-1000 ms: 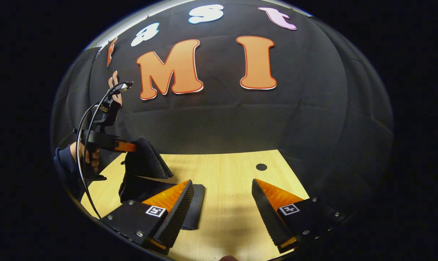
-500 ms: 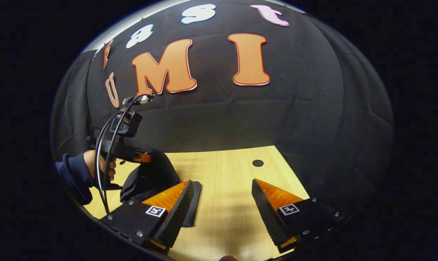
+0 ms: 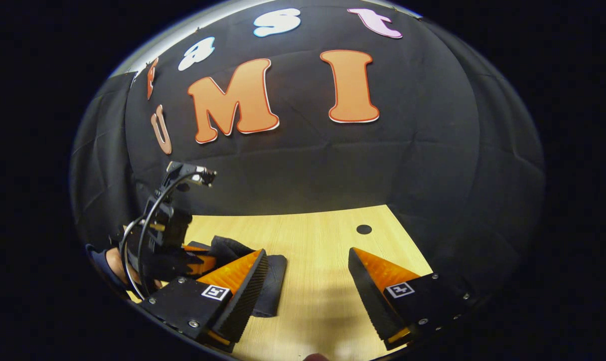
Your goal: Grasp the waist and the cuffs of the jeans and fold them to make the two legs overlap; first hold the waist and fold one-third of the jeans toward the cuffs, then hold the cuffs and fold the remaining one-third in the same direction to finish folding.
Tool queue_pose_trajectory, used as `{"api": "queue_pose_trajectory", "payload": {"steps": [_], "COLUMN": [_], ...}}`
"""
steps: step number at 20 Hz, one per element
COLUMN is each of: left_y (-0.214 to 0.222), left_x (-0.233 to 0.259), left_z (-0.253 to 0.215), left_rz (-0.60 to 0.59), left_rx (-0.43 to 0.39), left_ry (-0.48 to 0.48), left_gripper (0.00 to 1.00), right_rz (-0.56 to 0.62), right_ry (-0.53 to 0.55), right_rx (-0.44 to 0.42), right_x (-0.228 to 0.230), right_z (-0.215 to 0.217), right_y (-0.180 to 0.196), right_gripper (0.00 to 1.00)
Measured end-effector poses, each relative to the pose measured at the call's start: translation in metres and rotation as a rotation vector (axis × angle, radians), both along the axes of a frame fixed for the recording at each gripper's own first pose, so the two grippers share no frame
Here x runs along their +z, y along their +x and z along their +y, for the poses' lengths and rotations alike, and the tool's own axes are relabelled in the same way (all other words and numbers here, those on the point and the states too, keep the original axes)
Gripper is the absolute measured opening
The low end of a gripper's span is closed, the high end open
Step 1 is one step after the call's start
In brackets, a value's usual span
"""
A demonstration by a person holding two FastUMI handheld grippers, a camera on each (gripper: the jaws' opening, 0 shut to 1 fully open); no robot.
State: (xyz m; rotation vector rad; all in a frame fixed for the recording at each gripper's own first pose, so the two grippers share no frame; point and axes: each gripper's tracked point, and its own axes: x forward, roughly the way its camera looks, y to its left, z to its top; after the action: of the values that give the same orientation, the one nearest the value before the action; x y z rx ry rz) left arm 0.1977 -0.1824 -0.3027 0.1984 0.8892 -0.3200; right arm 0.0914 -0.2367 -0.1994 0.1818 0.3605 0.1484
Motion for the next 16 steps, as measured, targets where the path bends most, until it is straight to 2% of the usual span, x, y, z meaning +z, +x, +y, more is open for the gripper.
{"api": "queue_pose_trajectory", "payload": {"steps": [1, 2, 4, 6, 7, 10, 13, 16], "left_y": [-0.008, -0.018, -0.034, -0.034, -0.035, -0.030, -0.026, -0.025], "left_x": [0.000, 0.005, 0.022, 0.048, 0.063, 0.111, 0.151, 0.186], "left_z": [-0.004, -0.009, -0.026, -0.021, -0.016, 0.019, 0.065, 0.107], "left_rz": [0.003, 0.008, -0.003, -0.075, -0.127, -0.261, -0.384, -0.491], "left_rx": [-0.006, -0.020, -0.072, -0.094, -0.091, -0.037, 0.024, 0.086], "left_ry": [-0.013, -0.046, -0.142, -0.167, -0.178, -0.212, -0.229, -0.243], "left_gripper": [0.29, 0.31, 0.58, 0.85, 0.95, 0.94, 0.98, 0.98], "right_rz": [-0.003, -0.007, -0.010, -0.020, -0.033, -0.084, -0.142, -0.196], "right_ry": [0.001, 0.001, 0.003, 0.002, 0.004, -0.001, -0.001, -0.011], "right_rx": [0.005, 0.008, 0.014, 0.015, 0.014, 0.000, -0.031, -0.028], "right_x": [0.002, 0.003, 0.006, 0.012, 0.018, 0.042, 0.066, 0.086], "right_z": [0.002, 0.004, 0.008, 0.014, 0.016, 0.029, 0.044, 0.066], "right_y": [0.000, 0.001, 0.000, -0.001, -0.002, -0.006, -0.012, -0.019], "right_gripper": [0.98, 0.98, 0.98, 0.98, 0.98, 0.98, 1.00, 0.97]}}
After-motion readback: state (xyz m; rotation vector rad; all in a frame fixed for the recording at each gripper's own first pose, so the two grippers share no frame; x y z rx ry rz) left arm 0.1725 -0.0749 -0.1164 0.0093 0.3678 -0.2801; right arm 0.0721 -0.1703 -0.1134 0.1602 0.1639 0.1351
